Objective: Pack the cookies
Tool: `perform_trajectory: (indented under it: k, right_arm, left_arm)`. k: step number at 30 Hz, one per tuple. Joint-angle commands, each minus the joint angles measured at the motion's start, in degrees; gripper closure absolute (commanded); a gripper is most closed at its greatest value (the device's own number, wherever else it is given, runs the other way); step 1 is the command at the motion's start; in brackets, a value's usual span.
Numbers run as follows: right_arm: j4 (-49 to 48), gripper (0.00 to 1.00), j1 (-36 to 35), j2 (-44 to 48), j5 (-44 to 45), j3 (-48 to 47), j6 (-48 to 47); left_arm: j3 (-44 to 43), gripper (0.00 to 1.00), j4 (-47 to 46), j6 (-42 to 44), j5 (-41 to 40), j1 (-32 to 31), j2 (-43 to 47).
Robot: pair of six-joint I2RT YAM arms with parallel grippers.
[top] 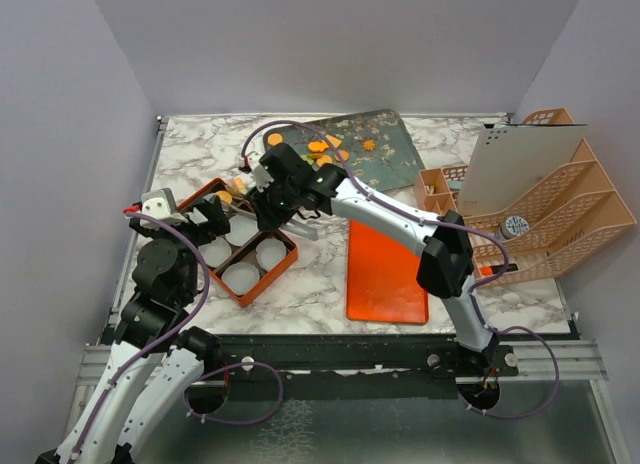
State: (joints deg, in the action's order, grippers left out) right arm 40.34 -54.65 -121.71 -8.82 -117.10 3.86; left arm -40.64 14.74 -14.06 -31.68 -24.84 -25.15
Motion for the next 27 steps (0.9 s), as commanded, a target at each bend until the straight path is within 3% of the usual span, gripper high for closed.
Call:
perform_trajectory:
  k: [1,13,19,27]
  right_arm:
    - [-4.1,0.86,-2.2,-4.3,-2.8,-4.7,-1.0]
    - [-15.1,0.86,-4.3,-11.7,-6.5,-8.0,0.3]
    - [-16.2,0.86,-4.6,-14.5,-8.4,-11.0,0.7]
    - [-20.0,0.87,-4.1,-2.0,-0.8,5.0,0.6]
  left_arm:
    - [1.0,0.01,-1.2,-0.9,-2.5,0.5,0.7]
    - [1.0,0.01,-1.4,-1.2,-2.6,0.8,0.1]
    - [1.1,0.01,-1.4,-1.5,-2.6,0.9,-0.4]
    - [-0.1,0.02,2.7,-4.5,2.2,0.9,-2.7]
